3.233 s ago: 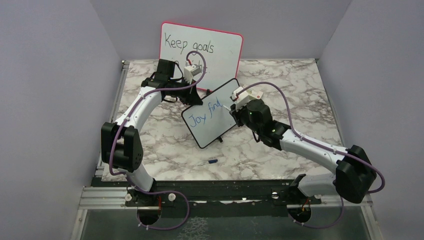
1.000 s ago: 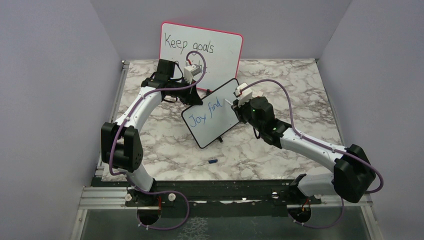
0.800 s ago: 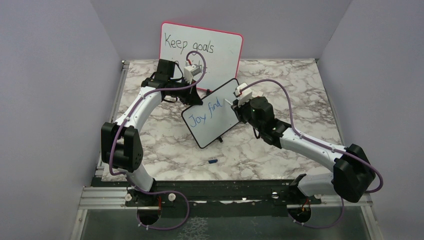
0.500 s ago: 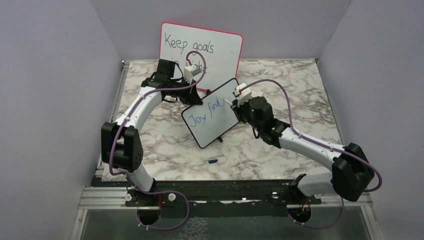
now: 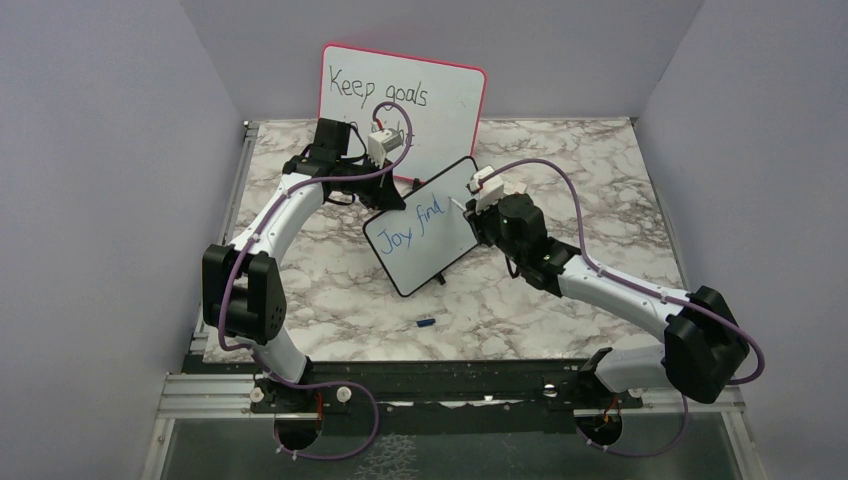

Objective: Write a sentence on the whiteboard

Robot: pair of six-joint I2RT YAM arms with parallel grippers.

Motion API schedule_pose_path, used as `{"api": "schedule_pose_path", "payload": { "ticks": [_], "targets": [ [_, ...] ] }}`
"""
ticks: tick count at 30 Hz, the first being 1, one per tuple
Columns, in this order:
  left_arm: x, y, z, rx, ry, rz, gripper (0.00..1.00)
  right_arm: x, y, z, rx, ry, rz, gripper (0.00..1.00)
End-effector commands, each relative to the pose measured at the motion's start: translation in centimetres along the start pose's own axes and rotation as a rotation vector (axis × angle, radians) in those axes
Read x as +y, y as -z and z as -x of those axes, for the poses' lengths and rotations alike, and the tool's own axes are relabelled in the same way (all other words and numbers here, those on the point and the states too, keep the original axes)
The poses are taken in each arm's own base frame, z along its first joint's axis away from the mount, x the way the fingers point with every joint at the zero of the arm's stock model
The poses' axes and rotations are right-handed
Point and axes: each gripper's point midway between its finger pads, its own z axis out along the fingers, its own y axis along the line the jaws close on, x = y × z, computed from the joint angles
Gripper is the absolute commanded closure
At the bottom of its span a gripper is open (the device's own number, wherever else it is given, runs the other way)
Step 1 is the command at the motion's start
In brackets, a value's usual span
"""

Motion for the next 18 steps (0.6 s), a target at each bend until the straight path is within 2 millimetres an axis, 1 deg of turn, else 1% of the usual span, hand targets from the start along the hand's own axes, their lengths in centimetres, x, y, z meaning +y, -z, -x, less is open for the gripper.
{"api": "schedule_pose_path", "payload": {
  "ticks": [1, 4, 9, 14, 18],
  "targets": [
    [0.8, -1.2, -3.5, 0.105, 0.026, 0.027, 1.00, -0.9, 0.5, -1.5, 0.051, -0.001, -0.044, 1.00],
    [0.8, -1.1, -3.4, 0.104, 0.025, 0.028, 1.00, -0.9, 0.6, -1.5, 0.051, -0.004, -0.043, 1.00],
    [0.8, -1.1, -3.5, 0.105, 0.025, 0.029, 1.00, -1.0, 0.8, -0.7, 0.027, -0.009, -0.046, 1.00],
    [0.8, -1.1, -3.5, 0.106, 0.027, 0.031, 1.00, -1.2, 1.1, -0.4, 0.023, -0.017, -0.053, 1.00],
    [0.8, -1.1, -3.4, 0.105, 0.026, 0.029, 1.00, -1.3, 1.2, 0.5, -0.013, -0.030, -0.053, 1.00]
  ]
}}
